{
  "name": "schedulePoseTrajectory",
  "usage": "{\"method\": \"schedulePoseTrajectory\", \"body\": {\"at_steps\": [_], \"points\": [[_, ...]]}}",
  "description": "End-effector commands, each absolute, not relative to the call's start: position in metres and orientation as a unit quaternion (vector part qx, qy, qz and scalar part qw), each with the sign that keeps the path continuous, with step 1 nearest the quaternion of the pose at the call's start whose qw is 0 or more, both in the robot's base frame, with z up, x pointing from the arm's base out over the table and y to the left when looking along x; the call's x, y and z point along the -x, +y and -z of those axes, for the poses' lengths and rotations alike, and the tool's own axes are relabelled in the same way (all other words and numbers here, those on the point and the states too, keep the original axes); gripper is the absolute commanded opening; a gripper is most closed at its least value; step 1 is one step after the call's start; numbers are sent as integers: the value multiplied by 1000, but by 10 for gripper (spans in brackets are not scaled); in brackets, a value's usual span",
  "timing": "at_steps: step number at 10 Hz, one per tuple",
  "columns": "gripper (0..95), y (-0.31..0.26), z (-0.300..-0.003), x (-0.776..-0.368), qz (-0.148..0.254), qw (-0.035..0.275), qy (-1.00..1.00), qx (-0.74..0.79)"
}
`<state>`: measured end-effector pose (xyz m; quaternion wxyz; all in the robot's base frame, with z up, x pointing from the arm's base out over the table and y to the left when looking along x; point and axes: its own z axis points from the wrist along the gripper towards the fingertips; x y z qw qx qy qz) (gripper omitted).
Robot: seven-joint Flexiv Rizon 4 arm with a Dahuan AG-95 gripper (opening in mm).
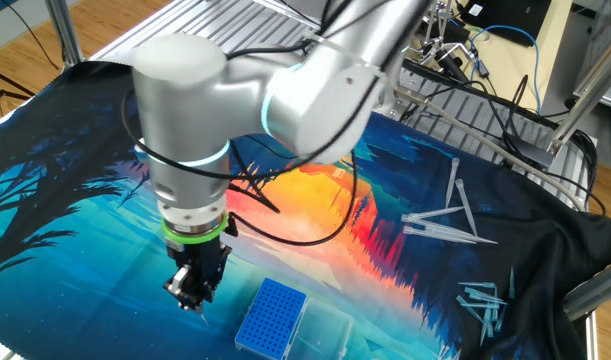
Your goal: Insert a small pipette tip into the holder for small pipette tips
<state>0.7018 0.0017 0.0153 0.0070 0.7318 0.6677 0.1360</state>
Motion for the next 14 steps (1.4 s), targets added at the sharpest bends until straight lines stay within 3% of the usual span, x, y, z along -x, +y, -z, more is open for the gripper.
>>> {"method": "schedulePoseTrajectory", "body": {"at_steps": [1,14], "points": [[190,3,-13,-705,-153,-17,647,-747],[190,-4,-8,-710,-155,-88,656,-734]]}}
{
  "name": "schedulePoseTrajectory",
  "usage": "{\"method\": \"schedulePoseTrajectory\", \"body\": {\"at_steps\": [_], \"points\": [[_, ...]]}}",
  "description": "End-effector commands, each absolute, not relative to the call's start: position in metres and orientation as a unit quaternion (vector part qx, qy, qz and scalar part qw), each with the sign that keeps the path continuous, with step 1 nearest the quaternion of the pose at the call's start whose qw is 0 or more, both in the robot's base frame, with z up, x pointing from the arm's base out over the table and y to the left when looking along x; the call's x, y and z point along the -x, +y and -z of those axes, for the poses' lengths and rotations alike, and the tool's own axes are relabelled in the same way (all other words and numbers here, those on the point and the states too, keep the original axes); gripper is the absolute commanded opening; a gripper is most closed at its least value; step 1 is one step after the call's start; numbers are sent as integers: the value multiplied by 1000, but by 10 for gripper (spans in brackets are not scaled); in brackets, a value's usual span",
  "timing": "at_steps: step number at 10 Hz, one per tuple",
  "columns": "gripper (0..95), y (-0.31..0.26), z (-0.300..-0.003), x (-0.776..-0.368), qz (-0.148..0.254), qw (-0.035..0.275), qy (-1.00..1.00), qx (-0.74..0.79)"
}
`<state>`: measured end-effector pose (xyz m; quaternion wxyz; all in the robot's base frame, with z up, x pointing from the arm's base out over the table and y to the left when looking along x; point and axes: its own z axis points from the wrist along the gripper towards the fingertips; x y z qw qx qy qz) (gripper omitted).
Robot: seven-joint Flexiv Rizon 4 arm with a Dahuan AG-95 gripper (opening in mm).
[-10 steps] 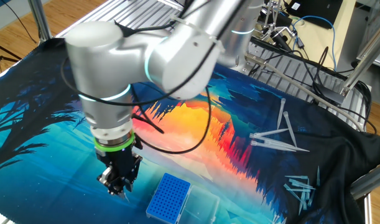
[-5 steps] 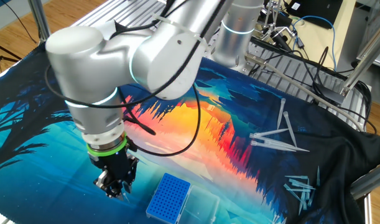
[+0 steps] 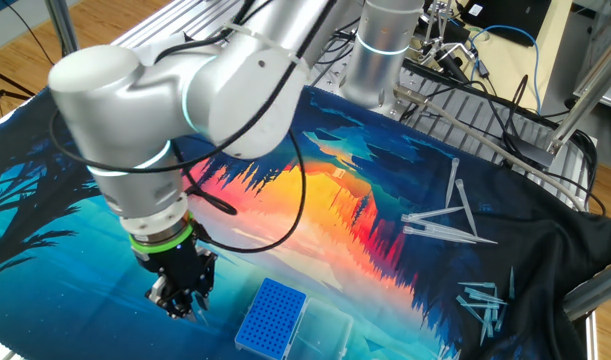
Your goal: Insert a small pipette tip into the holder for small pipette tips
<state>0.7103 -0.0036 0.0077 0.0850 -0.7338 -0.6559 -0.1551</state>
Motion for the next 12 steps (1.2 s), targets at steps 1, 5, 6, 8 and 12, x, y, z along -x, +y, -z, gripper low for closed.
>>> {"method": "schedulePoseTrajectory", "body": {"at_steps": [1,5,6,8,12], "points": [[190,-4,-8,-710,156,98,-656,732],[190,-5,-8,-710,175,143,-646,729],[190,-5,-8,-710,179,148,-641,731],[190,-5,-8,-710,183,153,-638,732],[190,-5,-8,-709,199,172,-630,731]]}}
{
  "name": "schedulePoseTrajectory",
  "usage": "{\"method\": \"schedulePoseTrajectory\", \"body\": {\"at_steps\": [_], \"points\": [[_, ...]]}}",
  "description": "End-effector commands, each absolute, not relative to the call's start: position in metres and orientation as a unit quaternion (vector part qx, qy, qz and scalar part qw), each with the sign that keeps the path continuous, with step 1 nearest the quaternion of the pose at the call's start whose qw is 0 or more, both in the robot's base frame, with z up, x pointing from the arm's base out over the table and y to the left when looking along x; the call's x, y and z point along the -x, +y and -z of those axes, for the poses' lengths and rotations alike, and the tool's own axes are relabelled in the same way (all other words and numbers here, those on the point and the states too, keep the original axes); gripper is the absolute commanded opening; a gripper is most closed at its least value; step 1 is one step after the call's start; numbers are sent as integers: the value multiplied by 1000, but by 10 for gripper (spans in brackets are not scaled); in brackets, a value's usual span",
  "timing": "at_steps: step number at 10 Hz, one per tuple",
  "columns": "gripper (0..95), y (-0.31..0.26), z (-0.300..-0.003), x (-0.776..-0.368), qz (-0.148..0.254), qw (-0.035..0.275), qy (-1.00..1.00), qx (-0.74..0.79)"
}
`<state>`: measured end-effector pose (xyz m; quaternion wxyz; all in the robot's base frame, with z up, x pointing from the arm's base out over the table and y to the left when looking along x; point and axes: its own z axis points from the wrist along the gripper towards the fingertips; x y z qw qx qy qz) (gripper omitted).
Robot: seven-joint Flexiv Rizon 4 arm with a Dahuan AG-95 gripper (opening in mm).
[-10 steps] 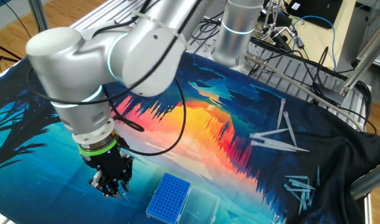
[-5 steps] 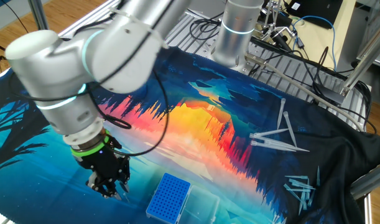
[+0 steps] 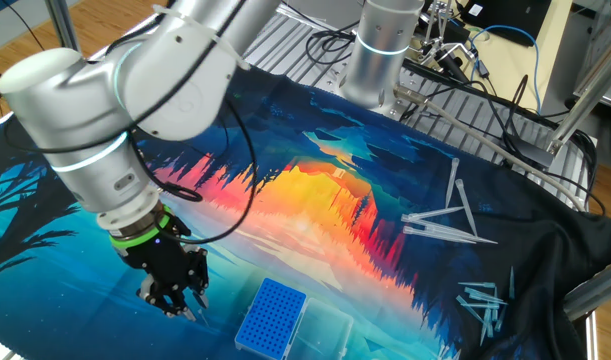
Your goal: Insert a small pipette tip into the holder for small pipette tips
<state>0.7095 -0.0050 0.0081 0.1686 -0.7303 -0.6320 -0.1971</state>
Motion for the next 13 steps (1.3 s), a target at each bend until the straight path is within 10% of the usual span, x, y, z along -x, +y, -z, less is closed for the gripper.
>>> {"method": "schedulePoseTrajectory", "body": {"at_steps": [1,13], "points": [[190,-5,-8,-709,205,180,-626,730],[0,1,-7,-709,214,188,-614,736]]}}
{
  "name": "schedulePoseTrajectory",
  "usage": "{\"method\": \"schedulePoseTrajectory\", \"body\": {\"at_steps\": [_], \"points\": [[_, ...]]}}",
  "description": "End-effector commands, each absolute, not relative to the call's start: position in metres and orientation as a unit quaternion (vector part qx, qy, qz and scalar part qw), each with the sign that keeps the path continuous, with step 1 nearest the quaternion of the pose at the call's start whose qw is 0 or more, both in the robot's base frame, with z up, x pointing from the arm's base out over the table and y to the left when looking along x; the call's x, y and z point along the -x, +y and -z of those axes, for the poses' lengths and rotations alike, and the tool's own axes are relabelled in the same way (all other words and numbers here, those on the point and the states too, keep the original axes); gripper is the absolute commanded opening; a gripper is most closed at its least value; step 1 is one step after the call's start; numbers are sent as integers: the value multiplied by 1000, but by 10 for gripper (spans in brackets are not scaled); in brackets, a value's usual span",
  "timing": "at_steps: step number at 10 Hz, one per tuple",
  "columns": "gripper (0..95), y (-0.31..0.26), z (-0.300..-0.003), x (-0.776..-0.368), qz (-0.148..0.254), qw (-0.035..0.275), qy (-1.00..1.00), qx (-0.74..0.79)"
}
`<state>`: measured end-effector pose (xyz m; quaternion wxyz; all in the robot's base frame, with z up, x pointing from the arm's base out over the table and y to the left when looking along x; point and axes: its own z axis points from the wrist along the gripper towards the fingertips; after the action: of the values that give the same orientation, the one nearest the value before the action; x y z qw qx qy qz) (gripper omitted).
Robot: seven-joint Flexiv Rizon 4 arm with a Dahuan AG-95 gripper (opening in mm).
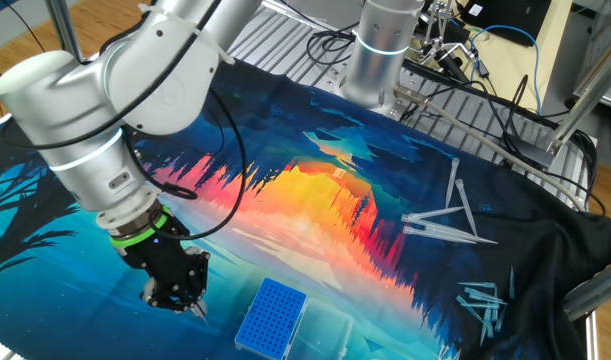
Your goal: Insert a small pipette tip into the holder for small pipette tips
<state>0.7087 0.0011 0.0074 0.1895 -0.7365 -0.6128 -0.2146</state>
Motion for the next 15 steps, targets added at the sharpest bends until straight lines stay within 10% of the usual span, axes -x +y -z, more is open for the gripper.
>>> {"method": "schedulePoseTrajectory", "body": {"at_steps": [1,2,13,15], "points": [[0,1,-7,-709,207,179,-620,735],[190,1,-7,-709,205,175,-625,732],[190,2,-1,-709,208,186,-614,738],[0,2,-1,-709,209,186,-615,737]]}}
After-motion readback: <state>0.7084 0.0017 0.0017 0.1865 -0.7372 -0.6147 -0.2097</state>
